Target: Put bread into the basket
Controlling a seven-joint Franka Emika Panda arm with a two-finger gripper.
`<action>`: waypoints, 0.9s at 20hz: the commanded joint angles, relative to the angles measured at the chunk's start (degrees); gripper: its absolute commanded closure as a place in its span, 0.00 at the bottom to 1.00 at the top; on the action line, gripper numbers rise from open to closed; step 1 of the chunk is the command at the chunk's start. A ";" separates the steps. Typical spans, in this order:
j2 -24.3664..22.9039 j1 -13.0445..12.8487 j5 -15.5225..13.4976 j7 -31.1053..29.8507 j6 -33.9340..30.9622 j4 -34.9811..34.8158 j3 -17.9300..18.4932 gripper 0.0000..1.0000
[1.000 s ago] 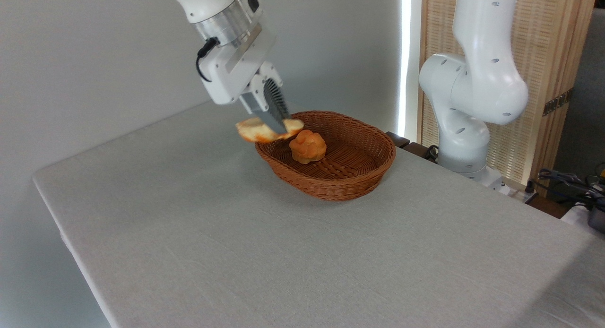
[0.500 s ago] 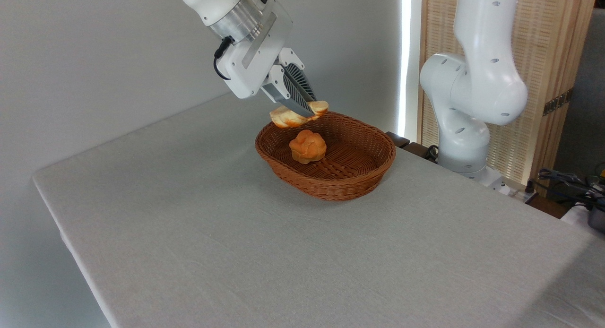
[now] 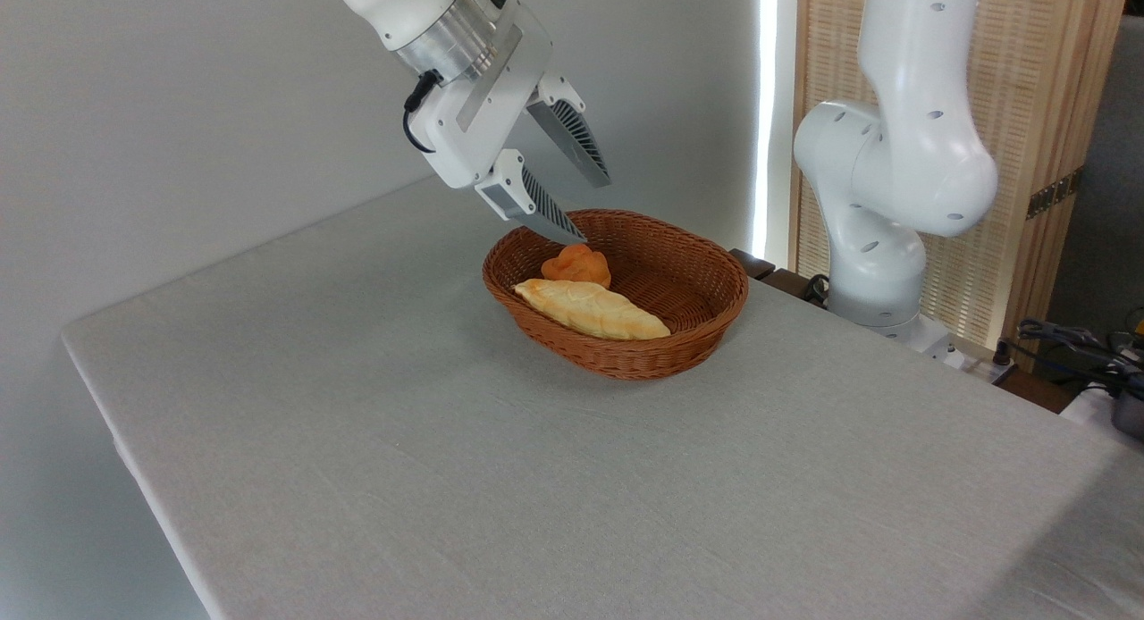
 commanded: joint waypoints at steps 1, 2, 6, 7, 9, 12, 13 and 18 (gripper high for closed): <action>-0.33 0.11 1.31 -0.61 7.18 0.30 3.53 0.00; -0.24 0.19 1.40 -0.88 9.47 0.30 4.50 0.00; 0.46 0.37 1.49 -4.31 19.22 0.21 9.95 0.00; 0.81 0.37 1.49 -4.13 20.81 0.21 11.44 0.00; 1.26 0.37 1.40 -4.65 22.40 0.30 13.99 0.00; 1.34 0.55 1.40 -8.25 25.20 0.48 16.80 0.00; 1.34 0.63 1.23 -11.74 26.70 0.48 16.99 0.00; 1.96 0.46 1.05 -37.32 31.02 0.57 16.73 0.00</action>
